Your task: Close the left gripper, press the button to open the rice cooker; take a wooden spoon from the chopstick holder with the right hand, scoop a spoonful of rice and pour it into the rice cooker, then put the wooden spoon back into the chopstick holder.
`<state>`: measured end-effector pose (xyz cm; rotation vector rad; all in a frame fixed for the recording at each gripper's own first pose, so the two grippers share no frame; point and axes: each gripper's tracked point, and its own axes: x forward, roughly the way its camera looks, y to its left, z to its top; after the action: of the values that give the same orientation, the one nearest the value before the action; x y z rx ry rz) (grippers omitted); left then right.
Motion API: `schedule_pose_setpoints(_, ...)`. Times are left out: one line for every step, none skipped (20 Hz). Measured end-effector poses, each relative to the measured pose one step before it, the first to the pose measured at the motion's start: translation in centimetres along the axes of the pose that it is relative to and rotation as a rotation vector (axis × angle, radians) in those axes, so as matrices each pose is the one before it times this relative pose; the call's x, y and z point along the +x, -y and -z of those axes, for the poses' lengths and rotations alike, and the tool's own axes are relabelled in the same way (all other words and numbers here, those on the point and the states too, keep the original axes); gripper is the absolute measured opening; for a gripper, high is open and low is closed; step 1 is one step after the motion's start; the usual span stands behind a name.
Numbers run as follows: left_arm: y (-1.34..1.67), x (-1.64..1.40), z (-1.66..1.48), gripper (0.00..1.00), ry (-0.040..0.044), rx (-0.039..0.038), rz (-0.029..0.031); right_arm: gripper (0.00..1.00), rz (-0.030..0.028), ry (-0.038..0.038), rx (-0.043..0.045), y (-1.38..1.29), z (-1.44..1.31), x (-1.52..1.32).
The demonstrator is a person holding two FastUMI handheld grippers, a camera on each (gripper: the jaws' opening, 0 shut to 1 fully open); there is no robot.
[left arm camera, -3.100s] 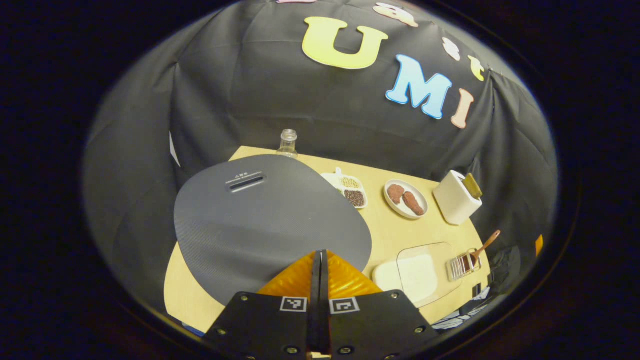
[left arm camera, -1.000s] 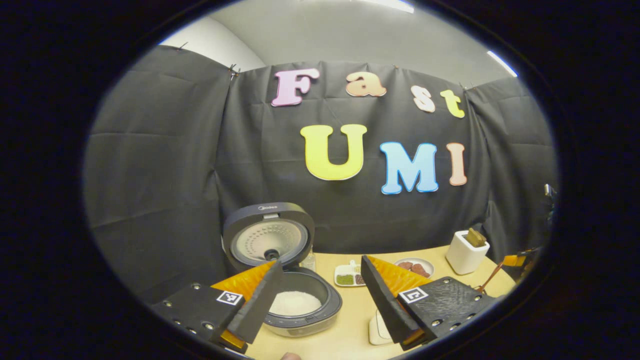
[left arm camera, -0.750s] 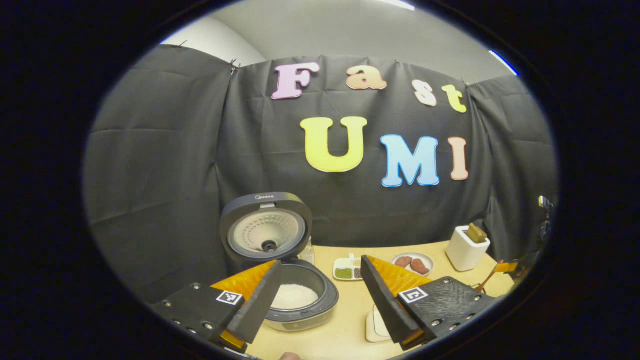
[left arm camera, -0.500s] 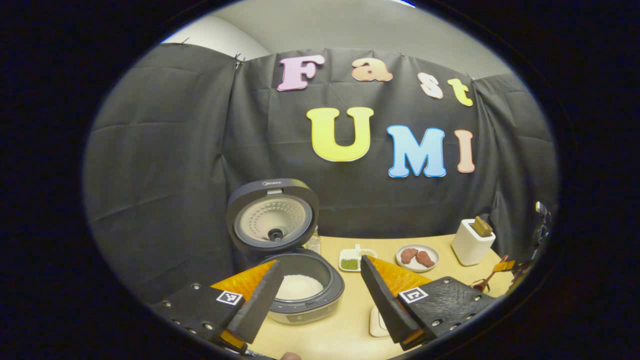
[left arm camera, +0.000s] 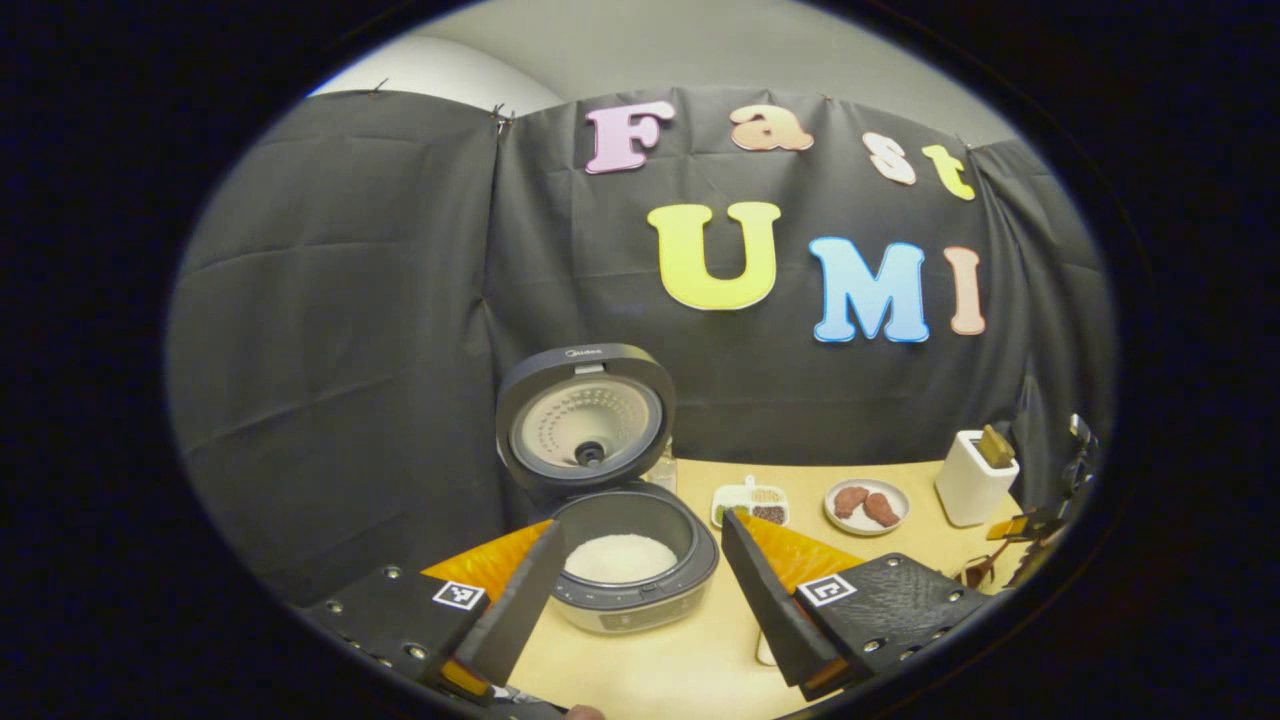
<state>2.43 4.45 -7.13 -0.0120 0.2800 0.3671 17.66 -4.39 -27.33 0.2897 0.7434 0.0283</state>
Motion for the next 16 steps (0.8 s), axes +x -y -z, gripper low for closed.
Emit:
schedule_pose_setpoints(0.584, -0.186, 0.380, 0.97, -0.00583, 0.00249, -0.00129, 0.87, -0.00558, -0.00509, -0.00213, 0.191, 0.060, 0.347)
schedule_pose_setpoints(0.603, -0.297, 0.105, 0.97, -0.00402, 0.00155, 0.00040, 0.92, -0.00689, -0.00387, -0.00199, 0.152, -0.087, 0.053)
schedule_pose_setpoints(0.645, -0.299, 0.209, 0.97, -0.00511, 0.00226, -0.00070, 0.84, -0.01034, -0.00315, 0.00205, -0.055, -0.067, 0.291)
schedule_pose_setpoints(0.566, -0.248, 0.158, 0.97, -0.00498, 0.00408, -0.00397, 0.80, -0.00304, -0.00442, 0.00471, 0.104, -0.085, 0.210)
schedule_pose_setpoints(0.577, -0.152, 0.172, 0.97, -0.00435, 0.00265, -0.00663, 0.49, 0.01040, -0.00013, 0.01099, 0.369, -0.208, 0.098)
schedule_pose_setpoints(0.921, -0.253, 0.007, 0.97, -0.00331, -0.00167, -0.00128, 0.34, -0.01371, -0.00742, 0.02693, -0.236, -0.124, 0.032)
schedule_pose_setpoints(1.070, -0.193, 0.156, 0.97, -0.00420, -0.00369, 0.00876, 0.29, -0.01606, -0.01523, 0.02180, -0.153, 0.042, -0.106)
schedule_pose_setpoints(1.185, -0.235, 0.221, 0.99, -0.00617, -0.00349, 0.00877, 0.27, -0.01493, -0.01517, 0.02528, 0.029, -0.125, -0.261)
schedule_pose_setpoints(1.190, -0.026, 0.520, 0.99, -0.00806, 0.00014, 0.00621, 0.29, -0.01140, -0.01956, 0.02593, -0.203, 0.315, 0.094)
schedule_pose_setpoints(1.030, -0.126, 0.227, 0.97, -0.00606, 0.00472, 0.00626, 0.30, -0.00850, -0.01056, 0.01329, -0.002, 0.127, -0.042)
schedule_pose_setpoints(0.939, -0.029, 0.005, 0.97, -0.00084, 0.00641, 0.00909, 0.28, -0.00686, 0.00077, 0.00153, -0.087, -0.027, -0.077)
schedule_pose_setpoints(1.061, 0.028, 0.019, 0.99, 0.00094, 0.00466, 0.01571, 0.27, -0.01215, 0.00612, -0.00253, -0.229, -0.185, -0.498)
schedule_pose_setpoints(1.189, 0.033, -0.012, 0.97, 0.00080, 0.00189, 0.02166, 0.27, -0.01175, 0.00268, -0.00854, -0.370, 0.043, -0.478)
schedule_pose_setpoints(0.891, 0.115, -0.026, 0.99, 0.00281, 0.00043, 0.02156, 0.27, -0.00698, 0.00493, -0.01362, -0.251, -0.054, -0.532)
schedule_pose_setpoints(0.863, 0.323, -0.128, 0.99, 0.00318, 0.00192, 0.02483, 0.27, -0.00732, 0.01162, -0.01789, -0.275, -0.142, -0.648)
schedule_pose_setpoints(0.652, 0.452, 0.151, 0.97, -0.00109, 0.00460, 0.02159, 0.27, -0.00511, 0.01502, -0.01453, -0.317, -0.287, -0.826)
